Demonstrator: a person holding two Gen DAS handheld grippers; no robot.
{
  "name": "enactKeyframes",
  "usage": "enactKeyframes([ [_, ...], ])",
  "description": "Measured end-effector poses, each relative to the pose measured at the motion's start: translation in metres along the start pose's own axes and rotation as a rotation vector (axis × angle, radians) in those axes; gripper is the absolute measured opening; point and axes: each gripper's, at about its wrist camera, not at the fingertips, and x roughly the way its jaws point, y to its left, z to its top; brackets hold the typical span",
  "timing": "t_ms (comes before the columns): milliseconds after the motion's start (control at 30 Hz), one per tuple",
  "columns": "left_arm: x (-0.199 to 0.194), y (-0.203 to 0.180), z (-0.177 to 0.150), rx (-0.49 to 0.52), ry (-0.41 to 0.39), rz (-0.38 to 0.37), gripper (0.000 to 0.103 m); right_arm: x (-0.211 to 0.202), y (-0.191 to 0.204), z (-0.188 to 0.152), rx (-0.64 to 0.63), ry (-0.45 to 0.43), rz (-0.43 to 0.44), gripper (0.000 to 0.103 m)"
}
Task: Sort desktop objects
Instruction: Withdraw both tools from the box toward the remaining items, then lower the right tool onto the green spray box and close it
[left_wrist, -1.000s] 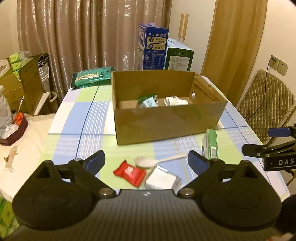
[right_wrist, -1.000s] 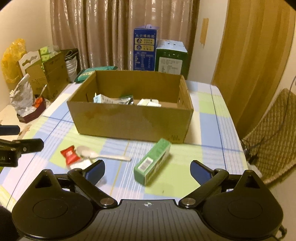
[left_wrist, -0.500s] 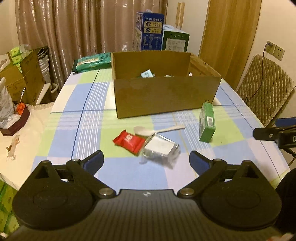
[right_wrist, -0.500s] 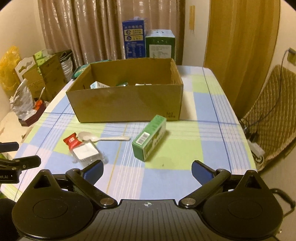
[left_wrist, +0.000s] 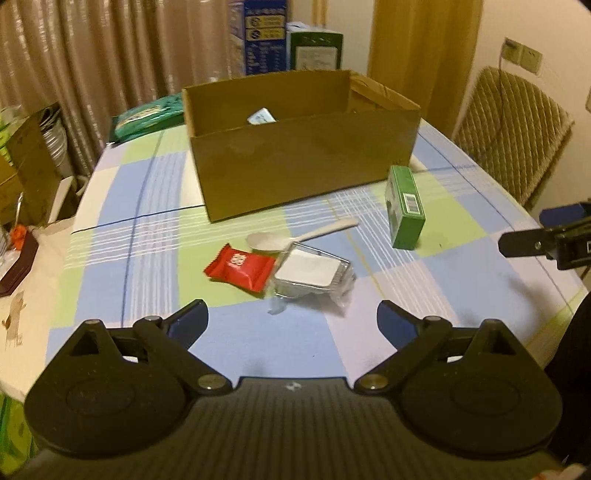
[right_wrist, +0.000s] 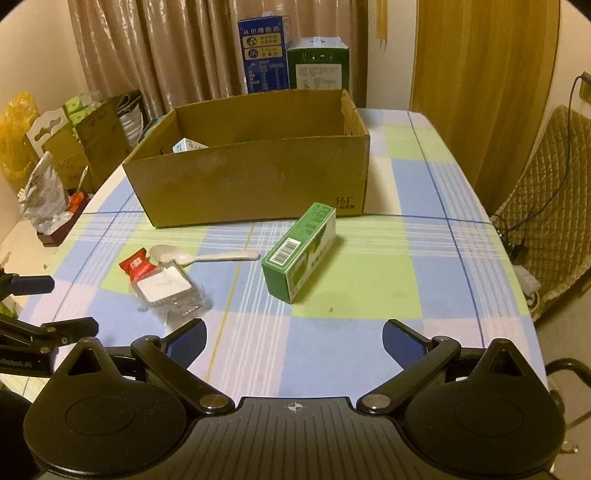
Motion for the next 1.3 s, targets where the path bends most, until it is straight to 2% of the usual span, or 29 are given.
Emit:
enactKeyframes([
  [267, 0.026, -0.003, 0.004, 0.052, 0.035, 0.004, 0.096, 0.019, -0.003, -0.003, 0.017, 0.03, 0.007, 0.099],
  [867, 0.066, -0.002, 0.007, 0.074, 0.073, -0.018, 0.096, 0.053, -0.01, 0.012, 0.026, 0.051, -0.011, 0.099],
  [1133, 0.081, -0.003, 0.013, 0.113, 0.037, -0.053, 0.096, 0.077, -0.008, 0.032, 0.042, 0.05, 0.016, 0.099],
  [1300, 0.095, -0.007, 0.018, 0.151, 0.032, -0.089, 0.091, 0.098, -0.008, 0.04, 0.045, 0.073, 0.023, 0.099],
])
